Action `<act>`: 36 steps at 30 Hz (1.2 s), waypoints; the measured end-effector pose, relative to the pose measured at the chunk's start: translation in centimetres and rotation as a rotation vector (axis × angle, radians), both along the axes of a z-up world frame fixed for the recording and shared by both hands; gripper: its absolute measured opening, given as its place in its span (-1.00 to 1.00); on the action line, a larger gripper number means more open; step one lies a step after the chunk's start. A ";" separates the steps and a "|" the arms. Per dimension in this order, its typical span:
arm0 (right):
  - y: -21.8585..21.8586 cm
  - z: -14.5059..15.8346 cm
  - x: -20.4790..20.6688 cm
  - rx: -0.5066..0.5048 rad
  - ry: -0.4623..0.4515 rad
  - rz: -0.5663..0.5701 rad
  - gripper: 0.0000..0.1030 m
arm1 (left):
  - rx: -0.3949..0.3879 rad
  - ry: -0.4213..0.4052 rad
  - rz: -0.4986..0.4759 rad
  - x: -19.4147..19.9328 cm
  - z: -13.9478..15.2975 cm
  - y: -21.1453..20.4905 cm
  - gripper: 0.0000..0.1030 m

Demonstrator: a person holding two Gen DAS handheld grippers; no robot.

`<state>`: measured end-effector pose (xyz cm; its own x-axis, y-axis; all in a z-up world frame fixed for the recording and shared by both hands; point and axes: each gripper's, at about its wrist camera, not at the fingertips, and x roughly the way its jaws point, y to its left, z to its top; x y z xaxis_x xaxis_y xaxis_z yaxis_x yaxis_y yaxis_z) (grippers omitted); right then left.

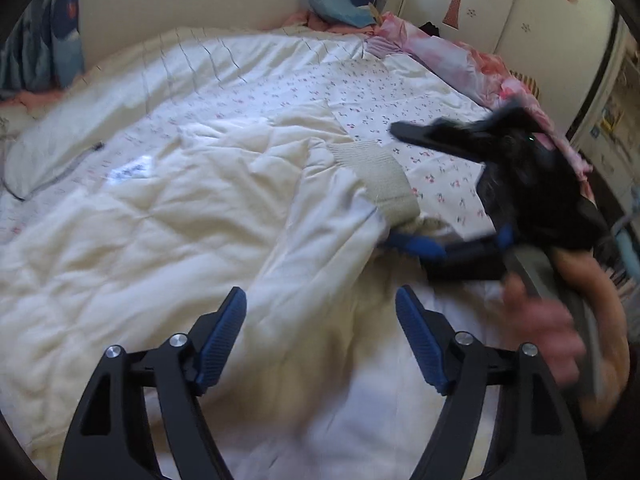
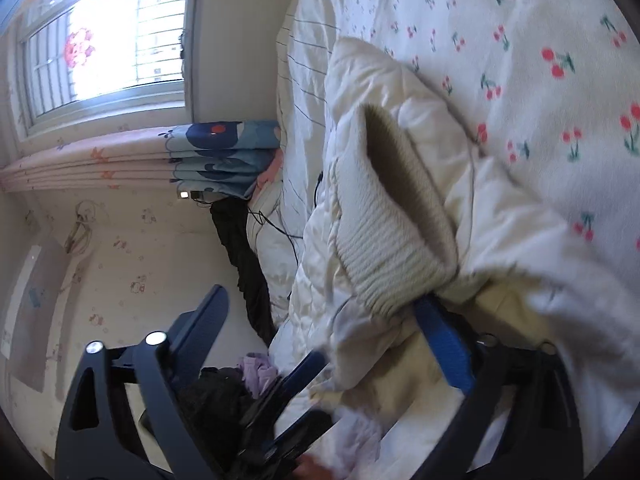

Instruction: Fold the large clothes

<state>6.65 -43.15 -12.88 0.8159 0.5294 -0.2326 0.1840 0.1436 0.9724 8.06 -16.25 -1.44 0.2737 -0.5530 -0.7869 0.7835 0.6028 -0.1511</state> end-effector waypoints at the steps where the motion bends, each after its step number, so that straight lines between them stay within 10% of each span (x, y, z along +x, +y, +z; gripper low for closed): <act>1: 0.0 -0.2 0.1 -0.009 -0.004 0.002 0.25 | 0.002 -0.010 0.007 0.0 0.2 0.9 0.51; 3: -0.3 -1.1 0.8 -0.021 -0.006 0.000 -0.55 | 0.003 -0.025 0.047 0.0 1.1 4.1 0.51; 7: 0.4 0.9 1.1 -0.223 -0.015 -0.001 -0.65 | 0.012 -0.062 0.171 1.3 2.4 9.6 0.51; 11: 4.7 12.4 -0.1 -0.643 -0.297 0.010 -0.67 | -0.177 -0.084 0.337 3.5 5.3 16.1 0.51; 14: 5.5 15.6 -0.7 -0.789 -0.380 -0.034 -0.67 | -0.320 -0.085 0.437 5.0 6.3 19.4 0.52; 19: 0.4 8.5 1.3 -0.716 -0.130 -0.072 -0.67 | -0.308 0.009 0.488 8.4 2.8 18.0 0.53; 25: -0.6 0.7 4.0 -0.696 0.128 0.033 -0.66 | -0.026 0.083 0.508 10.5 -3.6 14.8 0.53; 36: -0.9 7.0 -5.7 -0.791 0.136 0.247 0.57 | -0.078 0.154 0.541 -4.3 3.1 31.4 0.78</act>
